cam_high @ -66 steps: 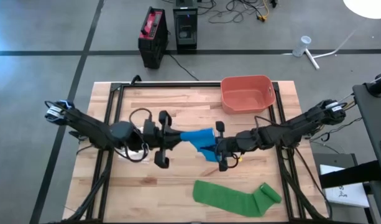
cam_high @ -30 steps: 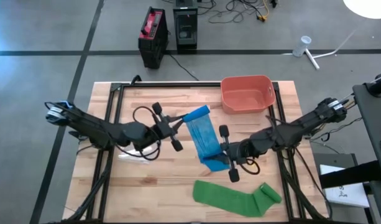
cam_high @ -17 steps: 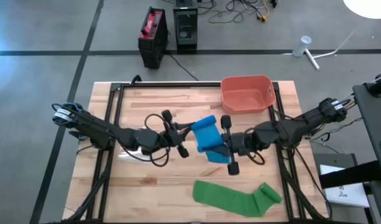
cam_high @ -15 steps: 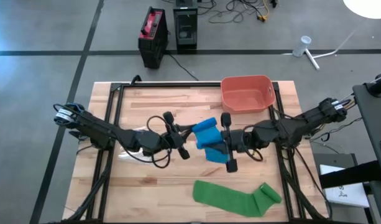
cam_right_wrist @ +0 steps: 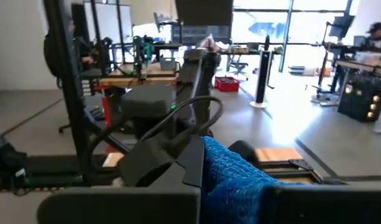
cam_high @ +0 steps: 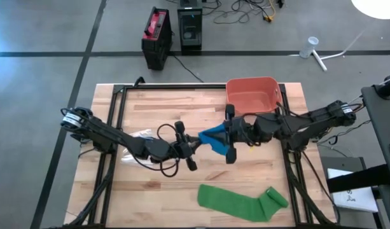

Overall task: Roll bandage
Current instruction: Roll the blue bandage

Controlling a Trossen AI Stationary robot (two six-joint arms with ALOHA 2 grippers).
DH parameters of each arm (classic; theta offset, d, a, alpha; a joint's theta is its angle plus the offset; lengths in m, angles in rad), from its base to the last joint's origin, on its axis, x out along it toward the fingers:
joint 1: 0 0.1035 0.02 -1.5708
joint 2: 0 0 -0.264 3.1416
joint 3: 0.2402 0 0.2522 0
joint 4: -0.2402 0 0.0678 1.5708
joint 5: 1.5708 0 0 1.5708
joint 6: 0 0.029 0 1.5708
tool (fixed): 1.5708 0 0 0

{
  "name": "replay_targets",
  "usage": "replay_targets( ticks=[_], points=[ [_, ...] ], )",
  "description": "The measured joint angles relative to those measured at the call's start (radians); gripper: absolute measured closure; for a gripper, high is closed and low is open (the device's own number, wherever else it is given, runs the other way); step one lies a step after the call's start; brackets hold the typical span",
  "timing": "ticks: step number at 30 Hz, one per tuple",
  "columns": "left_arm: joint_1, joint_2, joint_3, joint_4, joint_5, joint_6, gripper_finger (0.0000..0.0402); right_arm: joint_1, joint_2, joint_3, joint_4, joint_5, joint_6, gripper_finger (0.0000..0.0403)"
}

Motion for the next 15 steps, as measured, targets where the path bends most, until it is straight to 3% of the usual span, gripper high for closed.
replay_targets(
  ticks=[6,15],
  points=[
    [-0.013,0.032,0.0,0.03,0.002,-0.001,0.0401,-0.058,0.0,0.0,-0.01,-0.001,0.098,0.0384],
    [-0.023,0.05,-0.002,0.017,0.025,-0.02,0.0401,-0.135,-0.005,0.0,-0.005,0.001,0.204,0.0274]
  ],
)
